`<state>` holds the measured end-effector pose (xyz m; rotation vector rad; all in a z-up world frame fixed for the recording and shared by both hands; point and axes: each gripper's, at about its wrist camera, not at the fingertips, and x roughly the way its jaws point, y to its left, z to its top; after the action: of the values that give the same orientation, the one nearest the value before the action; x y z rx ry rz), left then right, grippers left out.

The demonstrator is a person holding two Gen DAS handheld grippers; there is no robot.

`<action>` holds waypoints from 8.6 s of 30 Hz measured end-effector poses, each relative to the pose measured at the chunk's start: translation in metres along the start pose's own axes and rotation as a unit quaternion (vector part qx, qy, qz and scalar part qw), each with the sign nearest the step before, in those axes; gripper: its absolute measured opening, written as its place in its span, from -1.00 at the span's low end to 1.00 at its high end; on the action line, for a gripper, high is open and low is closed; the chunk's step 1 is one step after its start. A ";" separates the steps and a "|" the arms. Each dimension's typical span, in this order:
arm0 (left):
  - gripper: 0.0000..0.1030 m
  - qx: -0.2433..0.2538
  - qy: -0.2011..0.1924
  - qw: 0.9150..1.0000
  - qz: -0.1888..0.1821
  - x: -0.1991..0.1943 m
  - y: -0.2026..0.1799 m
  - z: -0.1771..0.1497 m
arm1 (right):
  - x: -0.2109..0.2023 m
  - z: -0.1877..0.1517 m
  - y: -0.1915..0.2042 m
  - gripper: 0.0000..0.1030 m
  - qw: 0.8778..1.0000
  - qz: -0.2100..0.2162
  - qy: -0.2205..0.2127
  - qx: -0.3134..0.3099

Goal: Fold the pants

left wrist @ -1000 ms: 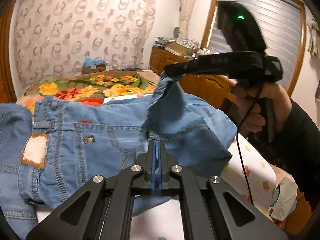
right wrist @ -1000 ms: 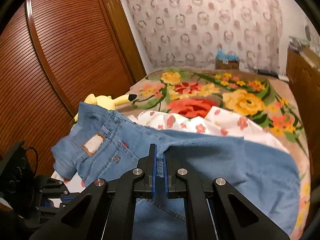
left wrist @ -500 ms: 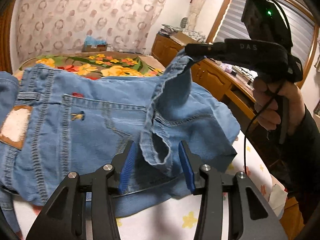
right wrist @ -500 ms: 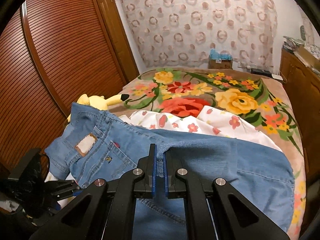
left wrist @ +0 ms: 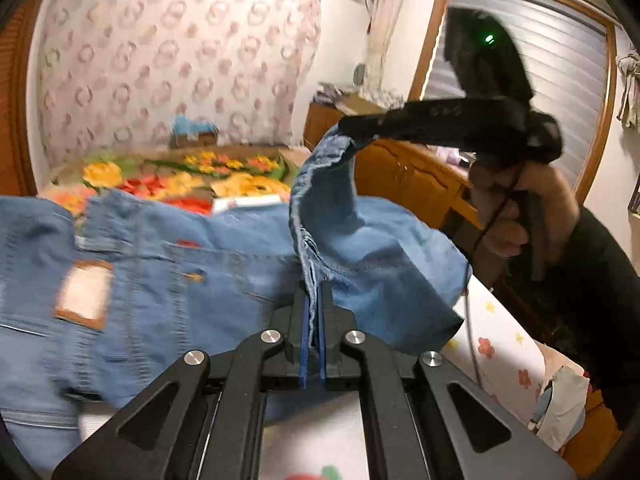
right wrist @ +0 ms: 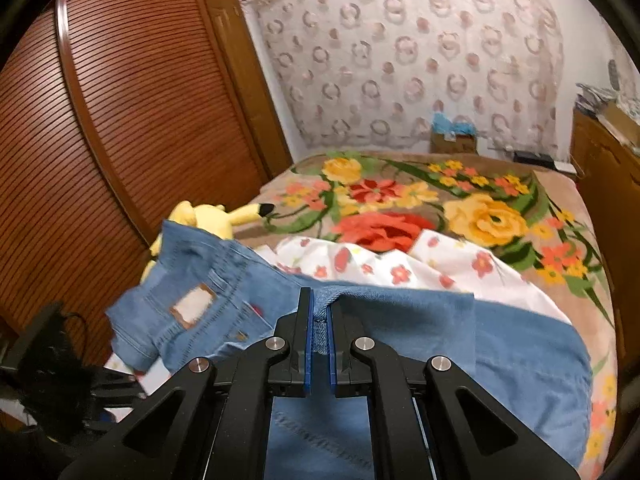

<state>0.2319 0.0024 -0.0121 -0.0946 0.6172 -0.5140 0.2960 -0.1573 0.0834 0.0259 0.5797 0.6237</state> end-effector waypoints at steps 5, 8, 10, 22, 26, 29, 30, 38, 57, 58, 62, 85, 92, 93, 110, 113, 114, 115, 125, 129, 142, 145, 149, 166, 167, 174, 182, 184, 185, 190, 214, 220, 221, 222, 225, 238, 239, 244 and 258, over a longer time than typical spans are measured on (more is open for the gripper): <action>-0.91 -0.014 -0.027 0.999 0.037 -0.043 0.032 -0.004 | 0.018 0.021 0.031 -0.90 0.999 0.025 -0.001 -0.028; -0.91 -0.026 -0.030 0.997 0.060 -0.056 0.053 -0.009 | 0.038 0.031 0.051 -0.90 0.998 0.037 0.007 -0.046; -0.91 -0.035 -0.033 0.997 0.068 -0.064 0.066 -0.014 | 0.051 0.037 0.067 -0.90 0.997 0.045 0.011 -0.057; -0.91 -0.067 -0.009 0.993 0.092 -0.065 0.105 -0.036 | 0.136 0.067 0.100 -0.90 0.994 0.040 0.053 -0.091; -0.91 -0.073 0.013 0.992 0.101 -0.055 0.111 -0.043 | 0.156 0.063 0.104 -0.89 0.992 0.022 0.076 -0.095; -0.78 -0.076 0.025 0.991 0.107 -0.050 0.112 -0.046 | 0.161 0.065 0.105 -0.48 0.992 0.012 0.087 -0.091; -0.73 -0.076 0.024 0.991 0.110 -0.049 0.112 -0.046 | 0.158 0.066 0.103 -0.35 0.992 0.004 0.085 -0.090; -0.07 -0.067 0.013 0.992 0.111 -0.047 0.106 -0.042 | 0.093 0.058 0.063 -0.22 0.997 -0.015 0.045 -0.067; -0.33 -0.049 0.071 0.984 0.159 0.011 0.105 -0.038 | 0.001 -0.059 -0.046 -0.22 0.997 -0.070 0.027 0.018; -0.33 -0.047 0.074 0.983 0.161 0.012 0.105 -0.038 | 0.004 -0.063 -0.049 -0.22 0.997 -0.076 0.024 0.021; -0.52 -0.034 0.080 0.981 0.175 0.017 0.102 -0.040 | 0.011 -0.067 -0.052 -0.22 0.996 -0.076 0.014 0.039; -0.86 -0.020 0.011 0.982 0.189 -0.042 0.085 -0.026 | -0.175 -0.099 -0.045 -0.22 0.989 -0.125 -0.080 -0.007; -0.86 -0.010 0.005 0.987 0.161 -0.040 0.052 -0.027 | -0.199 -0.126 -0.050 -0.22 0.985 -0.158 -0.071 0.006; -0.85 -0.009 0.005 0.987 0.159 -0.038 0.049 -0.027 | -0.200 -0.128 -0.048 -0.22 0.985 -0.160 -0.069 0.008; 0.61 0.009 0.006 0.995 0.099 0.008 -0.013 -0.015 | -0.193 -0.128 -0.083 -0.22 0.982 -0.175 -0.033 0.060; 0.61 0.011 0.007 0.995 0.095 0.019 -0.022 -0.013 | -0.186 -0.129 -0.091 -0.22 0.982 -0.175 -0.024 0.070; 0.61 0.012 0.010 0.995 0.094 0.022 -0.024 -0.013 | -0.185 -0.129 -0.093 -0.22 0.982 -0.175 -0.022 0.073; 0.61 0.015 0.013 0.996 0.092 0.026 -0.027 -0.012 | -0.182 -0.129 -0.096 -0.22 0.982 -0.174 -0.019 0.076; 0.61 0.032 0.038 0.996 0.081 0.067 -0.037 -0.016 | -0.163 -0.126 -0.110 -0.22 0.980 -0.175 0.003 0.092; 0.61 0.036 0.046 0.995 0.082 0.078 -0.037 -0.018 | -0.154 -0.127 -0.118 -0.22 0.978 -0.182 0.012 0.105; 0.61 0.040 0.066 0.994 0.079 0.095 -0.034 -0.023 | -0.137 -0.125 -0.131 -0.22 0.970 -0.203 0.035 0.128; 0.61 0.039 0.068 0.994 0.078 0.096 -0.035 -0.022 | -0.136 -0.124 -0.134 -0.22 0.969 -0.206 0.038 0.134; 0.61 0.039 0.074 0.993 0.079 0.099 -0.035 -0.022 | -0.131 -0.124 -0.142 -0.22 0.965 -0.217 0.051 0.140; 0.61 0.029 0.084 0.993 0.072 0.105 -0.031 -0.023 | -0.121 -0.124 -0.166 0.23 0.949 -0.222 0.079 0.209; 0.61 0.029 0.084 0.993 0.072 0.105 -0.031 -0.023 | -0.122 -0.125 -0.169 0.24 0.948 -0.216 0.078 0.219; 0.61 0.029 0.084 0.993 0.072 0.105 -0.031 -0.023 | -0.121 -0.132 -0.188 0.25 0.948 -0.169 0.072 0.259; 0.61 0.030 0.084 0.993 0.072 0.104 -0.030 -0.022 | -0.126 -0.137 -0.197 -0.33 0.951 -0.132 0.059 0.272; 0.61 0.029 0.084 0.993 0.072 0.105 -0.030 -0.022 | -0.130 -0.134 -0.194 -0.59 0.953 -0.147 0.051 0.259; 0.61 0.029 0.084 0.993 0.072 0.105 -0.030 -0.022 | -0.131 -0.133 -0.190 -0.65 0.955 -0.152 0.047 0.251; 0.61 0.032 0.085 0.993 0.077 0.105 -0.030 -0.024 | -0.144 -0.120 -0.176 -0.86 0.964 -0.150 0.020 0.219; 0.61 0.006 -0.011 0.993 0.118 -0.022 0.009 0.009 | -0.112 -0.002 0.036 -0.88 0.999 0.010 -0.045 -0.020; 0.61 -0.005 -0.013 0.991 0.130 -0.038 0.027 0.001 | -0.072 -0.010 0.074 -0.64 0.997 0.036 -0.004 -0.063; 0.61 -0.008 -0.012 0.991 0.131 -0.039 0.033 0.000 | -0.069 -0.013 0.073 -0.53 0.997 0.032 -0.002 -0.065; 0.61 -0.010 -0.011 0.991 0.131 -0.038 0.035 0.001 | -0.063 -0.009 0.068 -0.36 0.998 0.030 -0.002 -0.062; 0.61 -0.015 -0.005 0.992 0.129 -0.033 0.040 -0.002 | -0.060 -0.013 0.050 -0.33 0.999 0.026 0.000 -0.042; 0.61 -0.020 0.031 0.995 0.096 0.003 0.037 -0.006 | 0.006 -0.010 0.034 -0.33 0.995 -0.057 0.079 0.001; 0.61 -0.019 0.032 0.995 0.096 0.005 0.036 -0.006 | 0.012 -0.012 0.032 -0.33 0.994 -0.058 0.087 0.005; 0.61 -0.013 0.064 0.994 0.093 0.017 0.036 -0.019 | 0.036 -0.021 0.034 -0.31 0.992 -0.048 0.116 0.012; -0.33 -0.014 0.104 0.991 0.085 0.035 0.038 -0.046 | 0.070 -0.026 0.026 -0.31 0.985 -0.031 0.165 0.038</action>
<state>0.2462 0.0211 -0.0765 -0.0138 0.8288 -0.3527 0.3144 -0.1004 0.0309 -0.0251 0.9217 0.5485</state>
